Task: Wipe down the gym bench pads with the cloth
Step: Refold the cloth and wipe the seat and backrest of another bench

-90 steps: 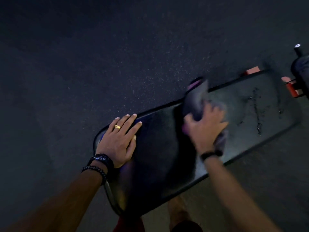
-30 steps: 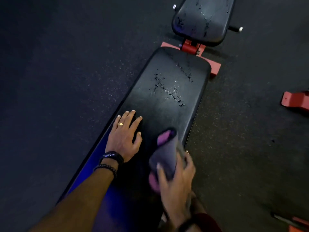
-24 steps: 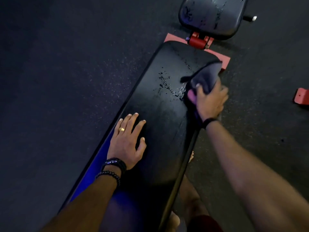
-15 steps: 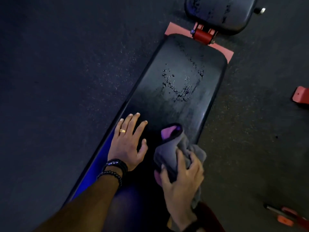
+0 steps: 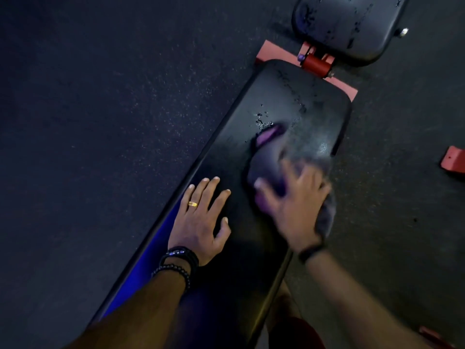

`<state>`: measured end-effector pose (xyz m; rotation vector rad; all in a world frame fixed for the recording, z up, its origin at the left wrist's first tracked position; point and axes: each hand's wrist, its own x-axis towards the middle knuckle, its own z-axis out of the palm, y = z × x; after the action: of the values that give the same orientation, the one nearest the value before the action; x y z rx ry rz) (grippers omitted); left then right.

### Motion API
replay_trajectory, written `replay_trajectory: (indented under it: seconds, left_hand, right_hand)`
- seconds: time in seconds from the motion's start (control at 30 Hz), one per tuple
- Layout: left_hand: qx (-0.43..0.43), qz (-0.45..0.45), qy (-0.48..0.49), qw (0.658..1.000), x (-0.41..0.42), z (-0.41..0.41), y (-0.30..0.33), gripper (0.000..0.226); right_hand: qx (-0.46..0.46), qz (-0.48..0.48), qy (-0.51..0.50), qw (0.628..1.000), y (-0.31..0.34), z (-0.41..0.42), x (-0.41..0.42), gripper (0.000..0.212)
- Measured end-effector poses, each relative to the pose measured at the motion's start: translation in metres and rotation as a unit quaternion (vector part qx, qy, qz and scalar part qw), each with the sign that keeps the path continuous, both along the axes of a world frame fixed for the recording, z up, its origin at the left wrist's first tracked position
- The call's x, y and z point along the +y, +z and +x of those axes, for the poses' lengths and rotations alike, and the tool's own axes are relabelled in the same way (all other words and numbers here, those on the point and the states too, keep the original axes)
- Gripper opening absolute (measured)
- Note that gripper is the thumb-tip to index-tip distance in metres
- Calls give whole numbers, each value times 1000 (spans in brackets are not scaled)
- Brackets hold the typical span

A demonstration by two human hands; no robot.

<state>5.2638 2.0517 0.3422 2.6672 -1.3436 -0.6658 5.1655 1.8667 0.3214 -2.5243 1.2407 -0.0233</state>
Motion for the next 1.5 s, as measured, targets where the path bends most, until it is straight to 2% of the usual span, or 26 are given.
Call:
replay_trajectory:
  seconds: [0.07,0.13,0.27,0.33,0.4,0.5,0.57,0.63,0.73,0.83,0.93,1.0,1.07,1.13,1.23,1.3,1.4,1.43,1.5]
  left_hand:
    - [-3,11,-13,1000,2,0,-2,61]
    - [-3,16,-18,1000,1,-1,-2,62]
    - [7,5,-3,1000,-2,1,-2,59]
    - [11,15,-3,1000,0,0,-3,60]
    - [11,25,-2,1000,1,0,-3,60]
    - [12,30,-3,999,2,-2,-3,60]
    - [11,40,-6,999,1,-2,-3,59]
    - [4,51,-7,999,1,-1,-3,57]
    - [12,43,-4,999,-1,0,-2,60]
    - [20,29,2,999,-4,1,0,60]
    - [13,29,4,1000,-1,2,-2,59]
    - [16,33,3,999,2,0,-1,59]
    - [5,31,-3,999,1,0,-1,59]
    - [-11,24,-5,1000,-1,-1,-1,56]
    - [-7,14,2,1000,-4,4,2,55]
    - [9,7,9,1000,-4,3,2,58]
    - [22,11,13,1000,-4,2,4,59]
    - [24,13,14,1000,-4,1,4,59]
    - [26,14,19,999,-2,0,2,59]
  right_hand:
    - [3,28,92,995,23,-37,67,58]
    - [-5,20,126,992,17,-29,56,56]
    - [15,-72,-5,997,-28,77,-56,50]
    - [48,-55,-77,994,-46,134,-99,52]
    - [58,-39,-93,993,-52,166,-110,51]
    - [15,-37,38,998,-33,143,-65,50]
    - [-26,-3,146,989,-16,92,-4,48]
    - [-53,18,202,978,-4,63,29,45]
    - [-50,-13,229,972,-18,103,-5,44]
    - [3,-59,154,986,-40,176,-60,44]
    - [77,-73,96,990,-46,222,-70,44]
    - [97,-78,154,980,-39,217,-44,43]
    - [44,-53,253,965,-27,189,0,43]
    - [-14,9,354,935,-14,157,40,40]
    - [-55,33,403,913,-15,152,28,45]
    - [-35,-2,370,928,-29,170,-15,51]
    - [17,-38,204,978,-52,203,-90,51]
    - [23,-41,153,987,-55,210,-105,50]
    - [29,-33,117,992,-50,210,-102,49]
